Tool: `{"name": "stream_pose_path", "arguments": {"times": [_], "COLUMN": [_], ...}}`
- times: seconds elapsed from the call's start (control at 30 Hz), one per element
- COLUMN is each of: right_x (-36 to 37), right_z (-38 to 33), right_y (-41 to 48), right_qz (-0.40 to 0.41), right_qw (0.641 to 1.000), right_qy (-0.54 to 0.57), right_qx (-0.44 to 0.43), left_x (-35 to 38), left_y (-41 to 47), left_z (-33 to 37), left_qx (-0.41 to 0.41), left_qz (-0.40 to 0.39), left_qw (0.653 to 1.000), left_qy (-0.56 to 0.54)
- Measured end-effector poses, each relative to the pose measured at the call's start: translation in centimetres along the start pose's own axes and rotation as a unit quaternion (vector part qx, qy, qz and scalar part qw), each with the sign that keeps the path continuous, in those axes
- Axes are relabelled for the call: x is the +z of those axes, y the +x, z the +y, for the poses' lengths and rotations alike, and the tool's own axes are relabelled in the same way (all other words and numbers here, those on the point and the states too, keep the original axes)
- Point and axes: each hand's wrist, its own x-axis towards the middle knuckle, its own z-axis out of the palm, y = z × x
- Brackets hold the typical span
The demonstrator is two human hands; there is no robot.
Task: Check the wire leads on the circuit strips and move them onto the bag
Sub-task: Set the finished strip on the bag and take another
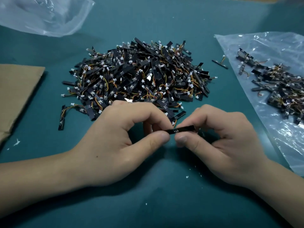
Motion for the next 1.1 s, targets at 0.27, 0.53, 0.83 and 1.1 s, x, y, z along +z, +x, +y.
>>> {"name": "stream_pose_path", "arguments": {"times": [0.27, 0.53, 0.83, 1.1], "right_x": [0.2, 0.1, 0.1, 0.7], "right_z": [0.1, 0.7, 0.2, -0.2], "right_y": [0.3, 0.2, 0.0, 0.3], "right_qz": [-0.015, -0.019, 0.013, 0.028], "right_qw": [1.000, 1.000, 0.999, 0.999], "right_qy": [0.016, 0.013, -0.021, -0.020], "right_qx": [-0.016, -0.015, -0.029, -0.011], "left_x": [-0.2, 0.1, -0.3, -0.1], "left_y": [0.1, -0.3, 0.2, -0.5], "left_z": [-0.4, -0.8, -1.0, -0.6], "left_qx": [0.005, 0.011, 0.005, 0.018], "left_qz": [-0.001, 0.028, 0.016, 0.031], "left_qw": [1.000, 0.996, 0.998, 0.999], "left_qy": [-0.029, -0.082, -0.059, 0.030]}}
